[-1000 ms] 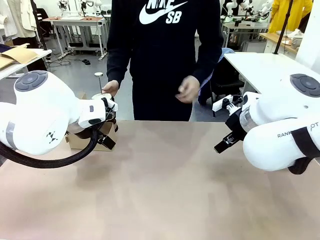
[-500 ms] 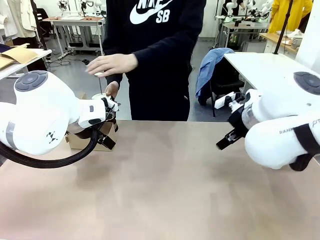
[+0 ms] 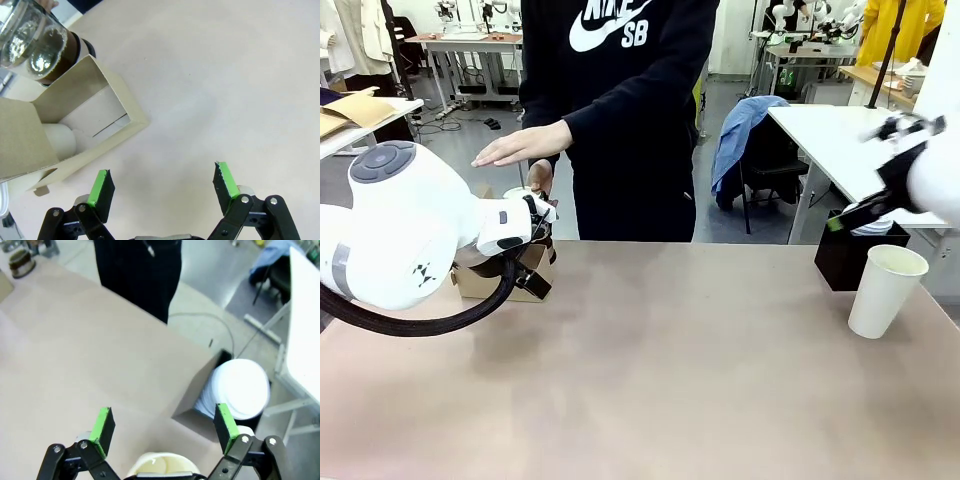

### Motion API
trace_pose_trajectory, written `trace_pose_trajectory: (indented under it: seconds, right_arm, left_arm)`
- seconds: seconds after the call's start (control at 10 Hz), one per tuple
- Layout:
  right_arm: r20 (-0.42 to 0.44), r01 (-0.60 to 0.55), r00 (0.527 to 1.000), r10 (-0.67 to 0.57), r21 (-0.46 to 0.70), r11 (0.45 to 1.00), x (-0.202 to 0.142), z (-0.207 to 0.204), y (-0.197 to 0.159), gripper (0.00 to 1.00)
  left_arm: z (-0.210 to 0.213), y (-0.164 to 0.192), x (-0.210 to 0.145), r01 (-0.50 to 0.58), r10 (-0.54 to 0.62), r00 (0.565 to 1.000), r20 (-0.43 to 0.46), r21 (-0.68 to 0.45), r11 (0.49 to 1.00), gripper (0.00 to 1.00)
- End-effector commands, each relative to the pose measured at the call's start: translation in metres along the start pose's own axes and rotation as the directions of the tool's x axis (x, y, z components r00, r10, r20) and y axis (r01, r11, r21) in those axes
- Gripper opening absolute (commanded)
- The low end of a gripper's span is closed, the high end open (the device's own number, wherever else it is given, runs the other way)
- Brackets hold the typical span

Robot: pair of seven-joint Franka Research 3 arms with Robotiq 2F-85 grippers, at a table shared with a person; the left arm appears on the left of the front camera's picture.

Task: Pour a drink into a cup and package it in a carrier.
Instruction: Pick up the 600 ml Paper Cup and place it in the middle top area of the table.

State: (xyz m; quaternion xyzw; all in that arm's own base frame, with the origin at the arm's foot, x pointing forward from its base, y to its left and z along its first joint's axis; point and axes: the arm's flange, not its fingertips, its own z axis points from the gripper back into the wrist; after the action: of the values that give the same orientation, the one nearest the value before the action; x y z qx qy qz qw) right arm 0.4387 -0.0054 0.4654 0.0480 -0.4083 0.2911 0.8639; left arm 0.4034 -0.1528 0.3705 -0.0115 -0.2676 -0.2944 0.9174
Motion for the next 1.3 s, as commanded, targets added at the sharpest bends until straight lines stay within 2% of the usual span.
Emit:
trace_pose_trajectory:
  seconds: [0.0,0.1,0.2,0.3,0.7,0.8,1.0,1.2]
  right_arm:
    - [0.156,-0.112,0.983,0.099,0.081,0.990,-0.027,-0.002,-0.017,1.00]
    - [0.231,-0.125,0.968,0.102,0.090,0.988,-0.052,0.000,-0.025,1.00]
    - [0.301,-0.082,0.952,0.060,0.059,0.995,-0.076,0.002,-0.032,1.00]
    - [0.119,-0.075,0.990,0.070,0.042,0.996,-0.017,0.016,-0.029,1.00]
    - [0.119,-0.075,0.990,0.070,0.042,0.996,-0.017,0.016,-0.029,1.00]
    - [0.145,-0.086,0.986,0.078,0.053,0.995,-0.020,0.009,-0.030,1.00]
    - [0.141,-0.172,0.978,0.154,0.128,0.977,0.036,0.012,-0.056,1.00]
    - [0.139,-0.223,0.971,0.195,0.236,0.946,0.076,0.015,-0.082,1.00]
  left_arm:
    - [0.000,0.000,0.000,0.000,0.000,1.000,0.000,0.000,1.000,1.00]
    - [0.000,0.000,0.000,0.000,0.000,1.000,0.000,0.000,1.000,1.00]
    - [0.000,0.000,0.000,0.000,0.000,1.000,0.000,0.000,1.000,1.00]
    - [0.000,0.000,0.000,0.000,0.000,1.000,0.000,0.000,1.000,1.00]
    - [0.000,0.000,0.000,0.000,0.000,1.000,0.000,0.000,1.000,1.00]
    - [0.000,0.000,0.000,0.000,0.000,1.000,0.000,0.000,1.000,1.00]
    - [0.000,0.000,0.000,0.000,0.000,1.000,0.000,0.000,1.000,1.00]
    - [0.000,0.000,0.000,0.000,0.000,1.000,0.000,0.000,1.000,1.00]
